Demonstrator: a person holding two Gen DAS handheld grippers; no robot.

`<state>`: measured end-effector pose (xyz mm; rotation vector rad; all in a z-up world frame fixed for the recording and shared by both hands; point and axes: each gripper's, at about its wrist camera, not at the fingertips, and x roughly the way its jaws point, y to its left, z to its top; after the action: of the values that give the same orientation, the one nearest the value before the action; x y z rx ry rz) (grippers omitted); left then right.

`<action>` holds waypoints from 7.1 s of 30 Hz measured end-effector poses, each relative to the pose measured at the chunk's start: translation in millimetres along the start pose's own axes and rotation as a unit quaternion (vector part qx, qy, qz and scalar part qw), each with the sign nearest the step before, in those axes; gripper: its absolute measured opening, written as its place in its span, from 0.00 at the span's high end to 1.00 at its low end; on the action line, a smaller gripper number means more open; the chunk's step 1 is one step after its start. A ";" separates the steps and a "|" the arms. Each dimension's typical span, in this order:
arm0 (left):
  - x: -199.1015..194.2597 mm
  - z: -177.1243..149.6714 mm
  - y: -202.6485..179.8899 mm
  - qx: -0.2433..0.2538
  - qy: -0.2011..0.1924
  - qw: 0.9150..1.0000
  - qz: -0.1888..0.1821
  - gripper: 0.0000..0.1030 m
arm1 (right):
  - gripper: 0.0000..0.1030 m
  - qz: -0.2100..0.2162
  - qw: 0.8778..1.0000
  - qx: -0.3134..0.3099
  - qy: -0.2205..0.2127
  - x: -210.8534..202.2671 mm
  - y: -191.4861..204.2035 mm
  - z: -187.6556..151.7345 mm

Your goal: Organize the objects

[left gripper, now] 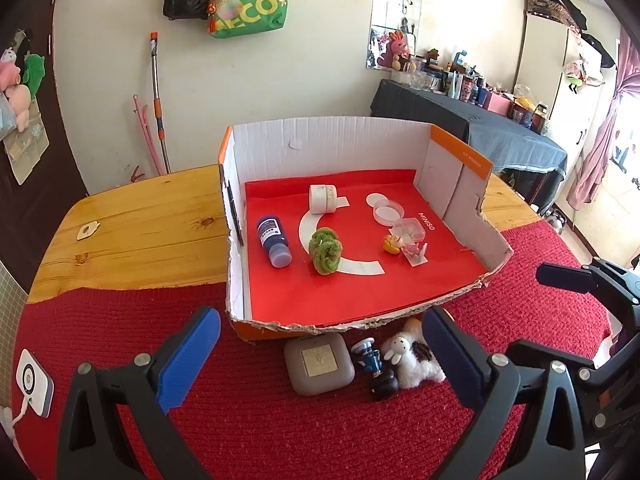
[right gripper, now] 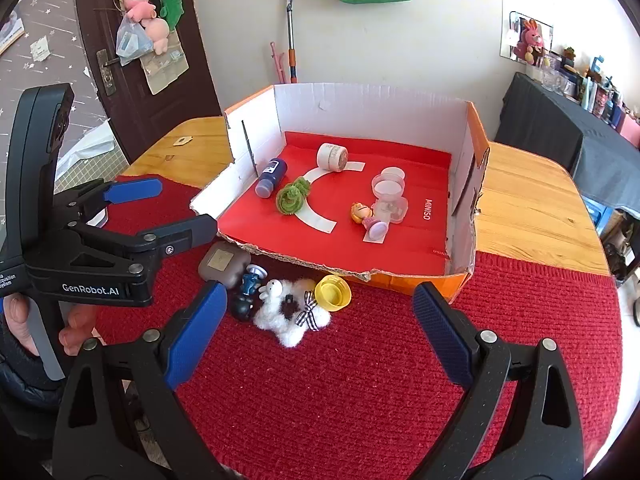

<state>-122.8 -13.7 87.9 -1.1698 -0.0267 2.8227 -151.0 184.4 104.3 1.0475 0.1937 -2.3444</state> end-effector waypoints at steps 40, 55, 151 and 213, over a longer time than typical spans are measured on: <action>52.8 -41.4 16.8 -0.028 0.072 0.997 -0.004 0.30 | 0.60 0.029 0.997 0.051 0.049 49.8 -13.5 -26.5; 69.8 -41.5 12.2 -0.020 0.084 0.996 -0.003 0.30 | 0.63 0.035 0.995 0.078 0.054 78.2 -32.2 -17.2; 99.6 27.6 -3.2 0.014 0.084 0.995 -0.044 0.45 | 0.72 0.046 0.996 0.039 0.064 87.4 -38.9 36.2; 130.6 30.2 0.8 0.010 0.096 0.995 -0.028 0.45 | 0.71 -0.005 0.996 0.033 0.086 117.3 -52.9 37.4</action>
<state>-236.1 -2.7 17.1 -1.4062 -0.0180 2.6434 -267.1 164.9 40.2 1.2857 0.1866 -2.2820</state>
